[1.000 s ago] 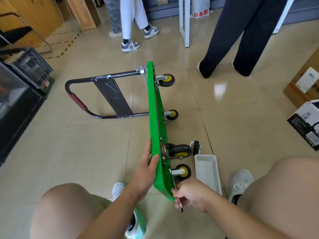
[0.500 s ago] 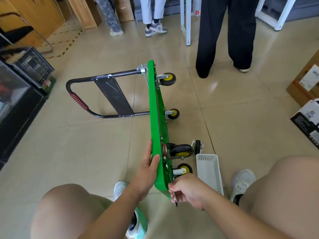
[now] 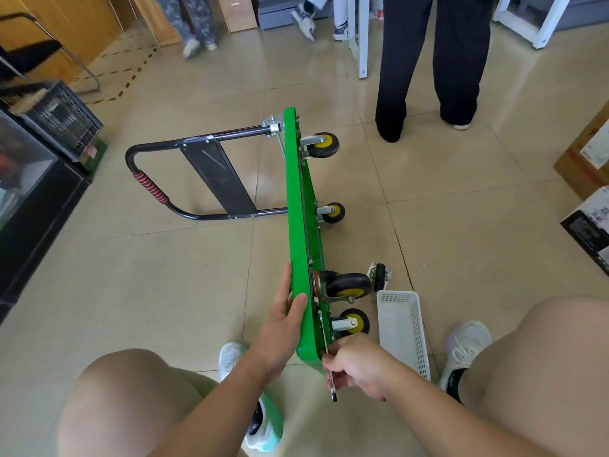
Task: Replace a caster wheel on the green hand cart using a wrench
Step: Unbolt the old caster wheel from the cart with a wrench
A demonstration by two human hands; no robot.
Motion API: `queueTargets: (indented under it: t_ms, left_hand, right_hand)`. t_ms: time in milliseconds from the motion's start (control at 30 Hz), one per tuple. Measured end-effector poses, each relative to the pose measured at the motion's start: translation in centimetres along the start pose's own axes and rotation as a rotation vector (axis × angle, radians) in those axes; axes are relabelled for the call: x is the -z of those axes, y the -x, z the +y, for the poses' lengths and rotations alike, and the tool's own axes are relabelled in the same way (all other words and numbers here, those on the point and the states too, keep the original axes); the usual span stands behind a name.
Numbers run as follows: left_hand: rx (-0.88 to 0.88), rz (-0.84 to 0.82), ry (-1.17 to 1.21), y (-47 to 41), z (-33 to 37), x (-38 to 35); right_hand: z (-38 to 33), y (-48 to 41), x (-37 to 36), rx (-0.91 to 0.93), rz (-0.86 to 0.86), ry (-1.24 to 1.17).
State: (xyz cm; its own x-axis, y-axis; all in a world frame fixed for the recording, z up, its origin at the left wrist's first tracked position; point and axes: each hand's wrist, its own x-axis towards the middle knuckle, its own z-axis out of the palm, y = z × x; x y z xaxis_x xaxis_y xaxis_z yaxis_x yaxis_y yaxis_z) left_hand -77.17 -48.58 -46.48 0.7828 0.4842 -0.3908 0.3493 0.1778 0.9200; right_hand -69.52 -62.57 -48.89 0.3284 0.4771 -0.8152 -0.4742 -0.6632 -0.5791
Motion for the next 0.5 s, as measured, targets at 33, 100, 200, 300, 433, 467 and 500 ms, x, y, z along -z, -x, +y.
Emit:
queueTargets:
  t_ms: [33,100,200,300,433,467,500]
  left_hand:
    - [-0.001,-0.002,0.003,0.0,0.0,0.0]
    - [0.001,-0.006,0.010,0.0,0.0,0.0]
    - [0.008,-0.008,0.018,0.0,-0.1,0.0]
    - [0.014,-0.007,0.016,-0.1,-0.1,0.1]
    - [0.018,-0.014,0.012,-0.2,-0.2,0.0]
    - [0.019,-0.016,0.012,-0.2,-0.2,0.0]
    - [0.019,-0.016,0.013,-0.2,-0.2,0.0]
  right_hand:
    - [0.1,0.0,0.0,0.004,0.007,0.033]
    - [0.4,-0.2,0.0,0.025,0.018,0.138]
    - [0.9,0.0,-0.1,0.074,0.032,0.244]
    - [0.8,0.6,0.1,0.103,0.053,0.265]
    - [0.5,1.9,0.9,0.035,0.023,0.213]
    - [0.4,2.3,1.1,0.020,-0.001,0.207]
    - [0.3,2.7,1.1,0.013,-0.024,0.198]
